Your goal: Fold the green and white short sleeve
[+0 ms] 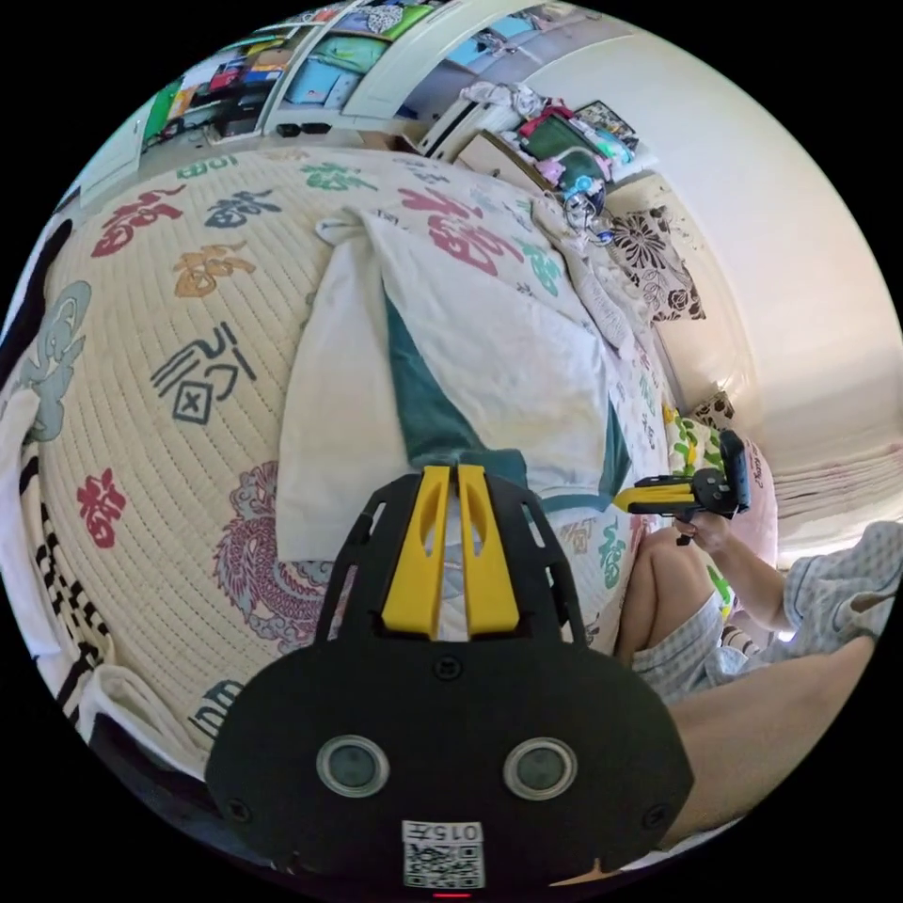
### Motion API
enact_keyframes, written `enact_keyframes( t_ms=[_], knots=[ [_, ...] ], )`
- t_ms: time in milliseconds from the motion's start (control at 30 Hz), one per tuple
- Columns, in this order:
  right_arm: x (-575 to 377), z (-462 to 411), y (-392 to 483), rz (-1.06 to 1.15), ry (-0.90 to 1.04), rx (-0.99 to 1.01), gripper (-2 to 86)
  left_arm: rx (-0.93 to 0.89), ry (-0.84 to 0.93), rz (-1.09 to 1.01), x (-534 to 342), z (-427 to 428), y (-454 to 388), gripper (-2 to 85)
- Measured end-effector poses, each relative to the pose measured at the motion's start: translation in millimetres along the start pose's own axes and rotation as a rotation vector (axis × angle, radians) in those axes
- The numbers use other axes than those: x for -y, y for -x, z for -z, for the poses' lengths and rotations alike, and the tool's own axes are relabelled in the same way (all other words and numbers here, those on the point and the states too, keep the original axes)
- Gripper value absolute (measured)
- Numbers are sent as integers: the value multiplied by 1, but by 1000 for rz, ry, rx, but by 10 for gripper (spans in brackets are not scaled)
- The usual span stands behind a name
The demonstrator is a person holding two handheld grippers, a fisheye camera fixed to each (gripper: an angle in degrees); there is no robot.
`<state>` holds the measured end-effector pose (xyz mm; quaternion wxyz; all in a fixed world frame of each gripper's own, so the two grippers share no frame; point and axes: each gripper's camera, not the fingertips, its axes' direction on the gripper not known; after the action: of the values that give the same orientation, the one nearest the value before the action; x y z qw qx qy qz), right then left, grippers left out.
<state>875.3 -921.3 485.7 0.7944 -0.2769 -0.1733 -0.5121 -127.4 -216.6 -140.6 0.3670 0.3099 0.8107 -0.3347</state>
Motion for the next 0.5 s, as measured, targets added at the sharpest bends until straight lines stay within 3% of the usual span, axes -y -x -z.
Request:
enact_keyframes(
  t_ms=[100,267,400,500],
  knots=[
    [11,6,-6,-55,-20,54,9,-23,47,18,-8,-8,7,63],
    [29,49,-61,-329,-282,145,75,-50,-154,45,4,40,22,94],
    [69,58,-117,-520,-434,201,94,57,-249,27,73,34,28,110],
    [102,49,-140,-640,-455,296,93,38,-189,47,126,-8,38,82]
  ],
)
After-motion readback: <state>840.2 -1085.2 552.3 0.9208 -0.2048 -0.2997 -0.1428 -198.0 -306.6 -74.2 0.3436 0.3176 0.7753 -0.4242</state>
